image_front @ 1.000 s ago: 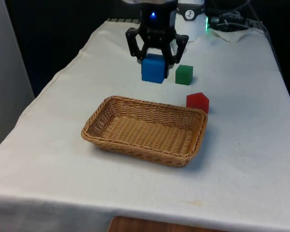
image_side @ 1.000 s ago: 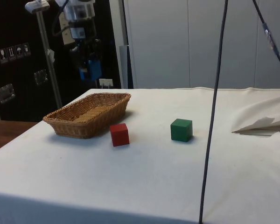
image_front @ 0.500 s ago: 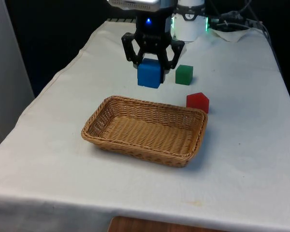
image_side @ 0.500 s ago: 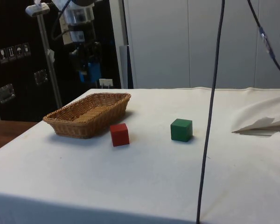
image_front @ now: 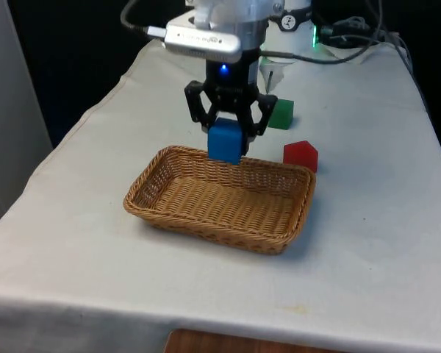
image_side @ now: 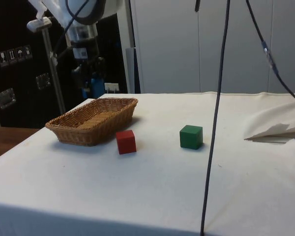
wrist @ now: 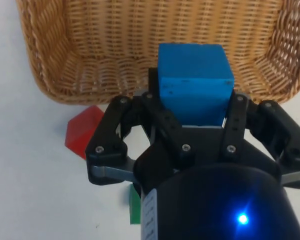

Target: Pick up the blue cube and place it into the basket.

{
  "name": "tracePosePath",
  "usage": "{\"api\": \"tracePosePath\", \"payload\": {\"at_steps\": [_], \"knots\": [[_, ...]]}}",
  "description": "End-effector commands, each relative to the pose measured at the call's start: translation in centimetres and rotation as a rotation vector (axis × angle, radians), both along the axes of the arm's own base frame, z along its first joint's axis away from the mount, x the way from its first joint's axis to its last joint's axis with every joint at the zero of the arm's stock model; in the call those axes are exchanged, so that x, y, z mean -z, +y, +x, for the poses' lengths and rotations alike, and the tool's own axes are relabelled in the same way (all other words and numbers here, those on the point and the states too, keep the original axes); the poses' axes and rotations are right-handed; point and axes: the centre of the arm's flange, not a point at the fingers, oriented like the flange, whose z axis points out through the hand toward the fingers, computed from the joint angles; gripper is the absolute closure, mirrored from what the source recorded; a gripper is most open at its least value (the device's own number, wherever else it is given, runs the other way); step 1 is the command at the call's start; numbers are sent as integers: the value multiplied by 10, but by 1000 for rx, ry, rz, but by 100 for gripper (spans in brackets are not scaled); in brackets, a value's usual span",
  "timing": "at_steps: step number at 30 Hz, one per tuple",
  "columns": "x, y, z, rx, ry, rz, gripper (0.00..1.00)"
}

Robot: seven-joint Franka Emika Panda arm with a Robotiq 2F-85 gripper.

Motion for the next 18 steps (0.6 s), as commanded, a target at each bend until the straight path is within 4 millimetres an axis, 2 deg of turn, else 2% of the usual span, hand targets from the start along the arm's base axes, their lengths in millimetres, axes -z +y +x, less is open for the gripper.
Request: {"api": "tracePosePath", "payload": {"at_steps": [1, 12, 13, 18], "knots": [[4, -1, 2, 5, -4, 2, 98], [40, -10, 9, 25, -15, -1, 98], [37, -8, 8, 20, -11, -6, 98], [58, -12, 10, 33, -22, -2, 98]]}}
